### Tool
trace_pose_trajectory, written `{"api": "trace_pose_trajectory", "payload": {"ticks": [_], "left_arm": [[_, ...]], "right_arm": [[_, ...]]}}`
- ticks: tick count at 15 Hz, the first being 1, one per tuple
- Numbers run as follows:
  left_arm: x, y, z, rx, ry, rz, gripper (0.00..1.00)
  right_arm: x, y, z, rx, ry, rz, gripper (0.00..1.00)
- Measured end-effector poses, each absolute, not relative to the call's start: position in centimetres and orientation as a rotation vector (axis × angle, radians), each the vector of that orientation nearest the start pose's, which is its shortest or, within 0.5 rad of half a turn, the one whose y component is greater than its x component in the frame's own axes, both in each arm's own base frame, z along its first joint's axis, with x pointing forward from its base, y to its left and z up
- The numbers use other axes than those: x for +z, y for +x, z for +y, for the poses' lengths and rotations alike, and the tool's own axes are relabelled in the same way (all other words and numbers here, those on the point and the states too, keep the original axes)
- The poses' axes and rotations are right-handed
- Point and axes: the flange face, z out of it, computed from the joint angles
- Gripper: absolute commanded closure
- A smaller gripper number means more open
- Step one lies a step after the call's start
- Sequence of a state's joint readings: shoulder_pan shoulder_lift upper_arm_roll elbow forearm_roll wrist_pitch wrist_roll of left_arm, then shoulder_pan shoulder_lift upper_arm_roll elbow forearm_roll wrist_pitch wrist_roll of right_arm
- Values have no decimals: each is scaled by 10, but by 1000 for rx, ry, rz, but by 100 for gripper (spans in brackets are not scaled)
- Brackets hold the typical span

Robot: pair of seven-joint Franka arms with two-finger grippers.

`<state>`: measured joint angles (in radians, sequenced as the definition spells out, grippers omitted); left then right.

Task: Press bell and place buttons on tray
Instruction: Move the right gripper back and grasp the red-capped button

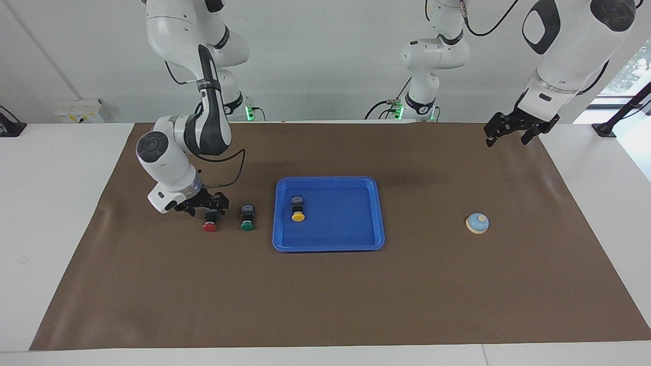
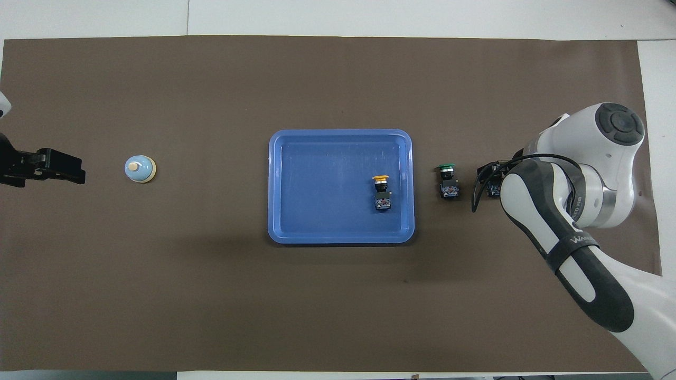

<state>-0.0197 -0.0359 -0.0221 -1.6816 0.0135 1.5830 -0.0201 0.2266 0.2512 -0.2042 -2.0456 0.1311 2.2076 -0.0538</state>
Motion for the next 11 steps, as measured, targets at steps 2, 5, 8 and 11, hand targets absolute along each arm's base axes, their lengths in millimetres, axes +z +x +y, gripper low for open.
{"api": "trace_pose_trajectory", "payload": {"ticks": [2,5,8,11], "left_arm": [[593,541,-21,97,-3124,35,0],[593,541,-21,97,-3124,35,0],[593,541,-21,97,-3124,35,0],[593,541,-21,97,-3124,35,0]], "right_arm": [[306,574,20,118,-3088,-20,12],[292,567,18,96,-3092,-71,66],[290,565,18,100,-3092,-71,100],[294,566,18,92,-3091,-72,100]]}}
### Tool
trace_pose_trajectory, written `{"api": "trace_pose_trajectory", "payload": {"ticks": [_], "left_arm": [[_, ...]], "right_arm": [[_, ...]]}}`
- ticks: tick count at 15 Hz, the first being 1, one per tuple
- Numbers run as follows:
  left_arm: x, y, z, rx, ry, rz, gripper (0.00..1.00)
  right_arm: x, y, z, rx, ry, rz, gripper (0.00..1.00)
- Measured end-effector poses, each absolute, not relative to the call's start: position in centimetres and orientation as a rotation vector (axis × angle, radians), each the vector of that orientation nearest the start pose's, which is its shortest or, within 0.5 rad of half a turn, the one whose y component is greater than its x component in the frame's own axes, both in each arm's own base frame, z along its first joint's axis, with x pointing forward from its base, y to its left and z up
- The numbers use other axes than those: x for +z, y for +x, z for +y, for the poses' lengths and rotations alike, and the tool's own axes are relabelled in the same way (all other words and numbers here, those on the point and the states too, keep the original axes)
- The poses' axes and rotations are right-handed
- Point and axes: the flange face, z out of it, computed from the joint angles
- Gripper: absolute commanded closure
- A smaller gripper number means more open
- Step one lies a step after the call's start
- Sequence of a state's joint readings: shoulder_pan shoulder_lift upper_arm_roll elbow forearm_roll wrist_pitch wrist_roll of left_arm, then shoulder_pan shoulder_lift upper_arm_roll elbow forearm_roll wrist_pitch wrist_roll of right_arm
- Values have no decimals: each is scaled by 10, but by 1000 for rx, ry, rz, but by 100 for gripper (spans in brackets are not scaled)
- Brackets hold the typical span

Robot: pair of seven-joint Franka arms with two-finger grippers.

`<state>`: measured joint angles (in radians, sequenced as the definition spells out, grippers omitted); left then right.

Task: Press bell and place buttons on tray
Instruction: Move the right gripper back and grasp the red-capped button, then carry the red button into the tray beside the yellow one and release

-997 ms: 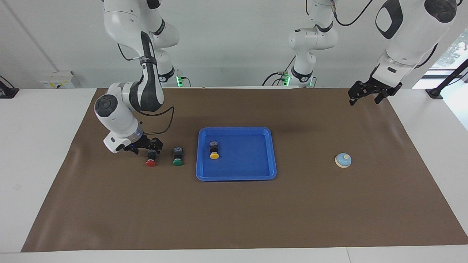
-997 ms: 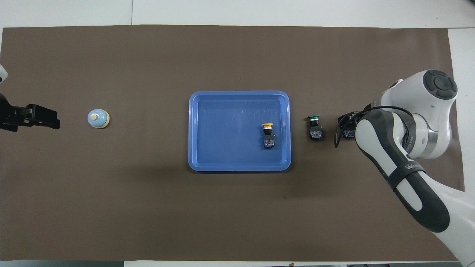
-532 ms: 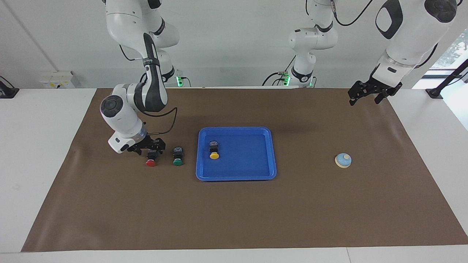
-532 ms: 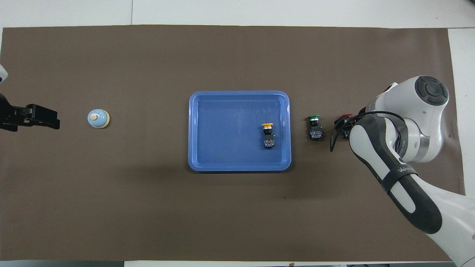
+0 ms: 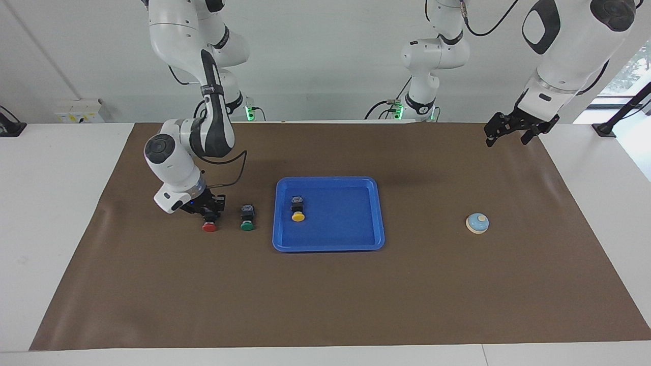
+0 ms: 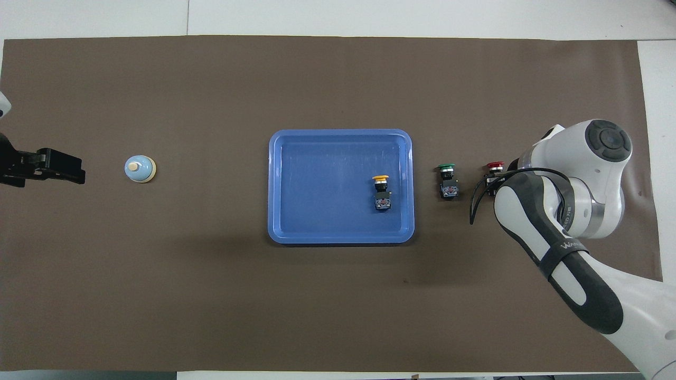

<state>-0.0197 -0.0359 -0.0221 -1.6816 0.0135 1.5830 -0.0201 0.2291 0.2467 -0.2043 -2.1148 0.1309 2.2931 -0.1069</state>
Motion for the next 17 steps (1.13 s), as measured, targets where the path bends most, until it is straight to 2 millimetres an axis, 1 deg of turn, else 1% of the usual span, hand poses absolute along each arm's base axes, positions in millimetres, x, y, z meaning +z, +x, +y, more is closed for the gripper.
{"api": "trace_pose_trajectory", "payload": {"ticks": [1,2,3,4,5,6,7,9,11,12,13,15,16,17], "left_arm": [[593,541,-21,97,-3124,35,0],[593,541,-21,97,-3124,35,0],[593,541,-21,97,-3124,35,0],[593,541,-21,97,-3124,35,0],[593,541,-21,97,-3124,35,0],[593,541,-21,97,-3124,35,0],[593,541,-21,97,-3124,35,0],[593,541,-21,97,-3124,35,0],[593,541,-21,97,-3124,35,0],[593,541,-21,97,-3124,35,0],[593,541,-21,97,-3124,35,0],[593,541,-21,97,-3124,35,0],[593,541,-21,97,-3124,35,0],[593,541,-21,97,-3124,35,0]], "right_arm": [[302,569,21,100,-3087,-78,100],[317,575,26,120,-3081,-72,100],[338,582,37,137,-3076,-45,100],[360,588,56,147,-3074,-12,100],[378,592,82,145,-3075,19,100],[392,593,113,133,-3077,47,100],[401,590,145,118,-3079,64,100],[413,582,206,101,-3082,62,100],[420,576,261,108,-3093,58,100],[420,575,287,107,-3099,63,100],[416,574,309,107,-3106,65,100],[397,572,343,117,-3120,71,100],[385,571,354,118,-3124,76,100],[374,570,361,118,-3127,82,100]]}}
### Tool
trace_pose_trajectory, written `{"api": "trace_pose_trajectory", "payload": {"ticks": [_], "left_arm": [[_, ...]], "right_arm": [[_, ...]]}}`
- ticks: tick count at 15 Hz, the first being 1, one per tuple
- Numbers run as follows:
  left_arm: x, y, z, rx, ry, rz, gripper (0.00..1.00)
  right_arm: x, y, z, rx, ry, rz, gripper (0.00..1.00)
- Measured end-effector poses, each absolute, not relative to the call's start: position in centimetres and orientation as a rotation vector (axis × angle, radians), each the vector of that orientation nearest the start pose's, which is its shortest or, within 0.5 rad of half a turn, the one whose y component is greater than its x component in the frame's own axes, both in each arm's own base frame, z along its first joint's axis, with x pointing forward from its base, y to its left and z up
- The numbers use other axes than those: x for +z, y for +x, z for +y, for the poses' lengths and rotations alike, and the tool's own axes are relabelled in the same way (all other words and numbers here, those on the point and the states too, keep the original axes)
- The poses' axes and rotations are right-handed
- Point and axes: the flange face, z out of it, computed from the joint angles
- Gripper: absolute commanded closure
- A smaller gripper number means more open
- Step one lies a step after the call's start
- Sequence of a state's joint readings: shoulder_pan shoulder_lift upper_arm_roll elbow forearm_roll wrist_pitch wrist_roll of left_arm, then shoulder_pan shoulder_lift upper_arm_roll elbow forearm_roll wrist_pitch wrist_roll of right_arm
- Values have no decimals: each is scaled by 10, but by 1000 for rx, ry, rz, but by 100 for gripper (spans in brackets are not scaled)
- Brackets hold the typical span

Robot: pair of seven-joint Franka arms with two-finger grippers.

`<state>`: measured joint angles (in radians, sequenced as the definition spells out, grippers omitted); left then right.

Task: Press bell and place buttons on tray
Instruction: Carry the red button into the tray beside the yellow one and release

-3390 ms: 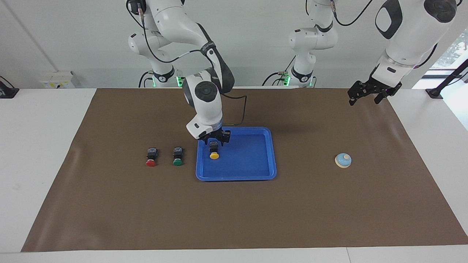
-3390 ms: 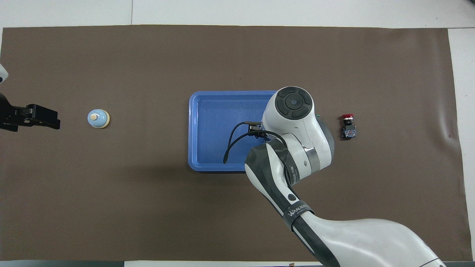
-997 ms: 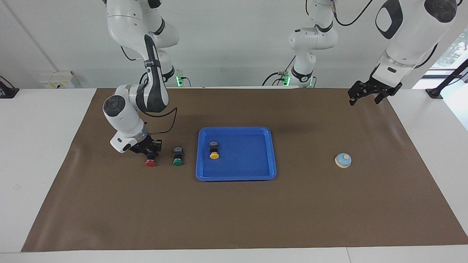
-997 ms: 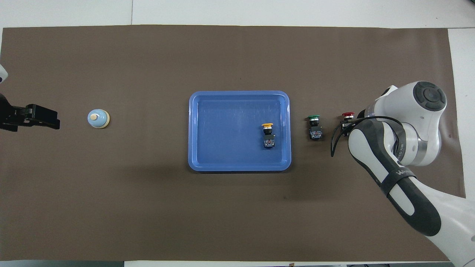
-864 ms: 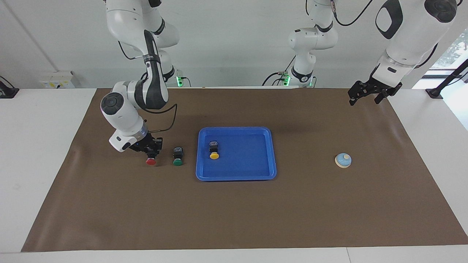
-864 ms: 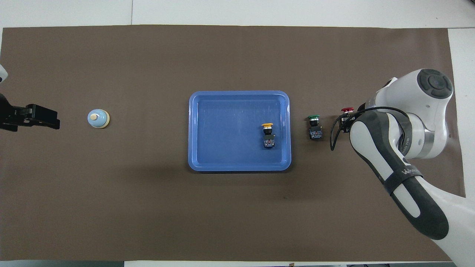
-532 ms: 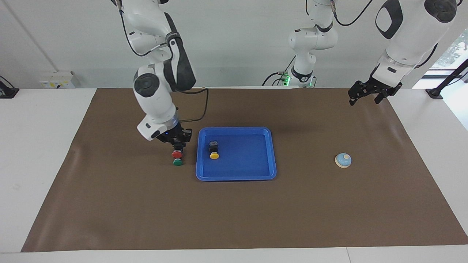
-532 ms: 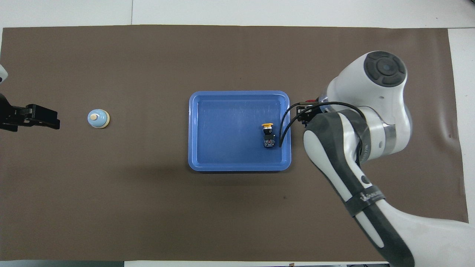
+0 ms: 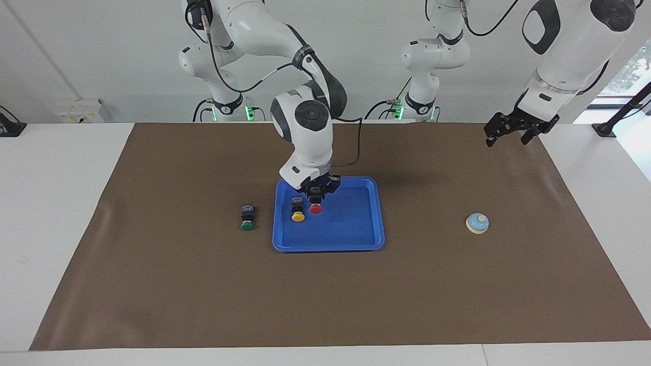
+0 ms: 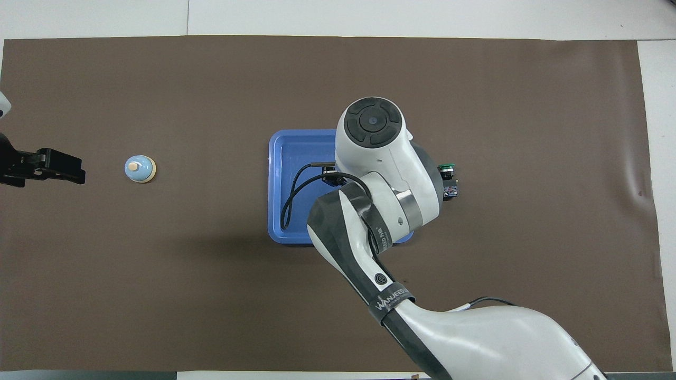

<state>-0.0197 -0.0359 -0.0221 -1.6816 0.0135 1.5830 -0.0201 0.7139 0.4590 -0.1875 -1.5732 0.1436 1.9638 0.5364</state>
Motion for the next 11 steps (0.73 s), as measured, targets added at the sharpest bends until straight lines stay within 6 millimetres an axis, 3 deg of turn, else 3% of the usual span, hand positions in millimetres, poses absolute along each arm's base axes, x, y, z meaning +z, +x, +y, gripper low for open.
{"api": "trace_pose_trajectory", "payload": {"ticks": [2,3,4,6,8,11], "left_arm": [[593,541,-21,97,-3124,35,0],[593,541,-21,97,-3124,35,0],[593,541,-21,97,-3124,35,0],[593,541,-21,97,-3124,35,0],[593,541,-21,97,-3124,35,0],[593,541,-21,97,-3124,35,0]], "right_arm": [[356,572,366,105,-3125,120,100],[348,573,366,97,-3119,134,89],[340,571,367,92,-3114,138,68],[327,564,370,93,-3112,141,0],[322,560,372,100,-3114,168,0],[331,563,368,92,-3109,192,0]]}}
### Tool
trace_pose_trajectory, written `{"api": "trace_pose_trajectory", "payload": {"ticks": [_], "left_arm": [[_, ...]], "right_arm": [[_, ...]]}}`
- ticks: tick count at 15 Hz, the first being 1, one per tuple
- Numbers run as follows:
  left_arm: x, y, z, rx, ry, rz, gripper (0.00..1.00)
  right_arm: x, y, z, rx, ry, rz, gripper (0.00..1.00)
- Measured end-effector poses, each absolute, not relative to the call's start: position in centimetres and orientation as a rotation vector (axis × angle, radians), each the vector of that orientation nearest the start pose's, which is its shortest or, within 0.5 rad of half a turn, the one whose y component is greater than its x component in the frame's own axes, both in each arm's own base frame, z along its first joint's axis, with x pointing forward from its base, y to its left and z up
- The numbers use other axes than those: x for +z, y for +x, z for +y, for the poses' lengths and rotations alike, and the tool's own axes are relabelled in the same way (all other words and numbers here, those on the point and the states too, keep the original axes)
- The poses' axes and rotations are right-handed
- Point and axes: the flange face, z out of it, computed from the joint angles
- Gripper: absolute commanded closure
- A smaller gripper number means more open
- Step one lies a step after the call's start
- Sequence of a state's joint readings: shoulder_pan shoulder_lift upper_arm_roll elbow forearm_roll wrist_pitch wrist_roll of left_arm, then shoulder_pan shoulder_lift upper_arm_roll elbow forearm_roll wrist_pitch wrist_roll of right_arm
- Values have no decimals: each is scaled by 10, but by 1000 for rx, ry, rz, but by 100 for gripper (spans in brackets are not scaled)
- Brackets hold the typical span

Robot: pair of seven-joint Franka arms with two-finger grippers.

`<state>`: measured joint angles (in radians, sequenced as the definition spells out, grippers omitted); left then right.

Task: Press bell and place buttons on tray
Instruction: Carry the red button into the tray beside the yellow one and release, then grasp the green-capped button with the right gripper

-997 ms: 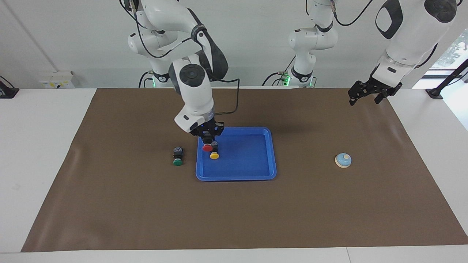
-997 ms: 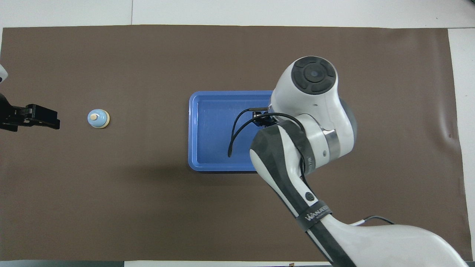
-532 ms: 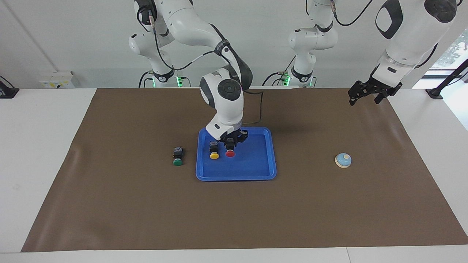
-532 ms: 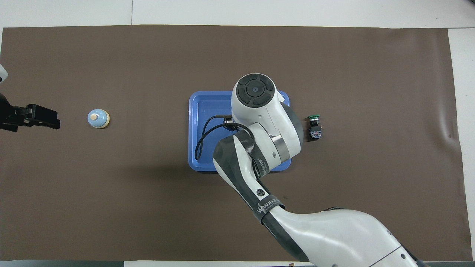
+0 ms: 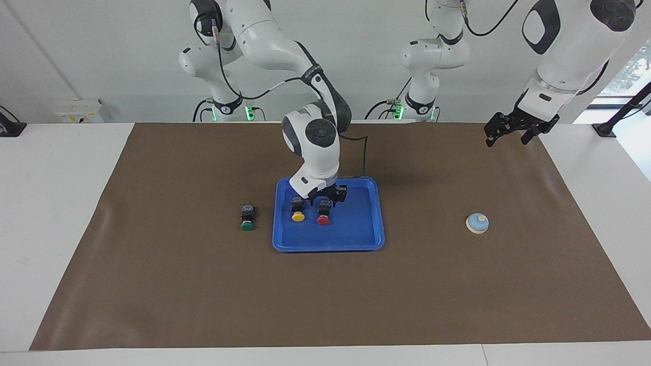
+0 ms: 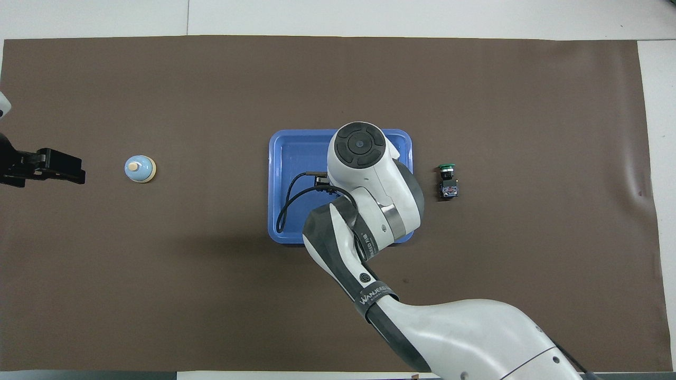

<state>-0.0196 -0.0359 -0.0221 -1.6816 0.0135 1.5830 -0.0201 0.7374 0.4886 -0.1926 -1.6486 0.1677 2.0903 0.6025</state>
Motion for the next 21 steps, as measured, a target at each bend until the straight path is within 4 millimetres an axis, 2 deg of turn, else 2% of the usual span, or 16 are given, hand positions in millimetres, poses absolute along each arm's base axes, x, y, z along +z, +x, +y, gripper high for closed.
{"api": "trace_pose_trajectory", "payload": {"ticks": [2,3,6,9,11,13,15,21], "left_arm": [[593,541,-21,97,-3124,35,0],[593,541,-21,97,-3124,35,0],[593,541,-21,97,-3124,35,0],[593,541,-21,97,-3124,35,0],[593,541,-21,97,-3124,35,0],[593,541,-21,97,-3124,35,0],[593,541,-21,97,-3124,35,0],[593,541,-21,97,-3124,35,0]], "right_arm": [[347,573,349,84,-3099,237,0],[359,581,330,88,-3095,254,0],[389,600,254,115,-3084,172,0],[388,602,181,143,-3072,75,0],[377,599,149,142,-3067,39,0],[360,595,133,99,-3065,22,0],[345,591,128,37,-3065,20,0],[324,580,126,45,-3070,8,0]]}}
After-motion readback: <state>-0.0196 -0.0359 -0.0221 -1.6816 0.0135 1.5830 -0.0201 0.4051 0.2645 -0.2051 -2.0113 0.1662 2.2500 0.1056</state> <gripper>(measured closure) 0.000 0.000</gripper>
